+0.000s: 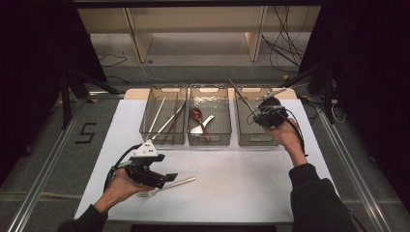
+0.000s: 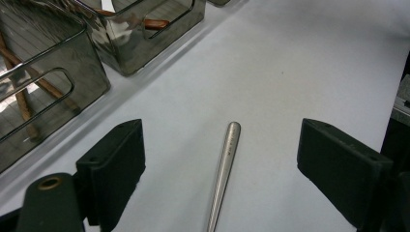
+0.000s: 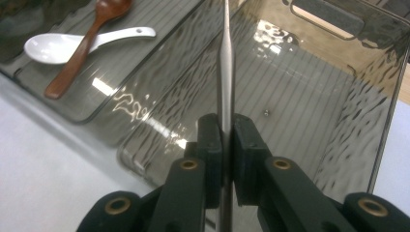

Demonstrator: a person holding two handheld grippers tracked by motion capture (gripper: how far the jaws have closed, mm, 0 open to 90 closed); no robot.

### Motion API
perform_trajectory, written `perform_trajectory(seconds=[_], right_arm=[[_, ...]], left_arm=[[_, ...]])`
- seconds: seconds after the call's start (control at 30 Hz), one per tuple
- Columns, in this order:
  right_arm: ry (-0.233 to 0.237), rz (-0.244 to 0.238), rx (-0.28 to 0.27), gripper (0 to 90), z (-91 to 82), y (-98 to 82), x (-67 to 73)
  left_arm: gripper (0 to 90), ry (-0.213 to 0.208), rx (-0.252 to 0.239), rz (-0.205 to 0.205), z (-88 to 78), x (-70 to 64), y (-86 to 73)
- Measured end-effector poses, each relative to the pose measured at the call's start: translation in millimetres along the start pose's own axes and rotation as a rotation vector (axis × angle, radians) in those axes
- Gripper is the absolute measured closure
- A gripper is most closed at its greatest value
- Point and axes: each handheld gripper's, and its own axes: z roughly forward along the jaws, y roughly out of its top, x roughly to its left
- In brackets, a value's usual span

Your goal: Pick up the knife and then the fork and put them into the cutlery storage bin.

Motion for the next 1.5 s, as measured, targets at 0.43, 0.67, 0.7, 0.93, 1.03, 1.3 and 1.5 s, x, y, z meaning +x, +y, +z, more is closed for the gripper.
perform_trajectory(seconds=[0.43,0.67,0.7,0.93,1.03,1.3,1.5], right_arm=[[-0.031,0.086,0.045,84.2,17.5,9.2,-14.2],[-0.031,0.121,0.060,84.1,24.3,11.4,-17.1],[-0.033,0.128,0.065,84.1,25.7,11.3,-17.4],[-0.047,0.155,0.096,84.0,33.5,10.3,-18.3],[-0.050,0.162,0.102,84.0,35.8,9.5,-19.0],[-0.044,0.180,0.133,83.1,44.0,6.7,-18.2],[0.014,0.163,0.093,71.6,38.8,11.7,-13.9]], left_arm=[[16.9,-0.001,0.009,0.001,1.2,-0.6,-0.2],[16.9,-0.001,0.014,0.006,1.7,-0.3,-0.6],[16.9,0.001,0.013,0.005,1.9,-0.4,-0.8],[17.1,-0.001,0.016,0.005,1.7,-0.2,-0.7],[17.1,-0.003,0.017,0.006,2.2,-0.5,-0.9],[17.1,-0.010,0.031,0.004,3.5,-0.5,-1.1],[17.1,-0.009,0.032,0.002,3.2,-0.2,-1.3]])
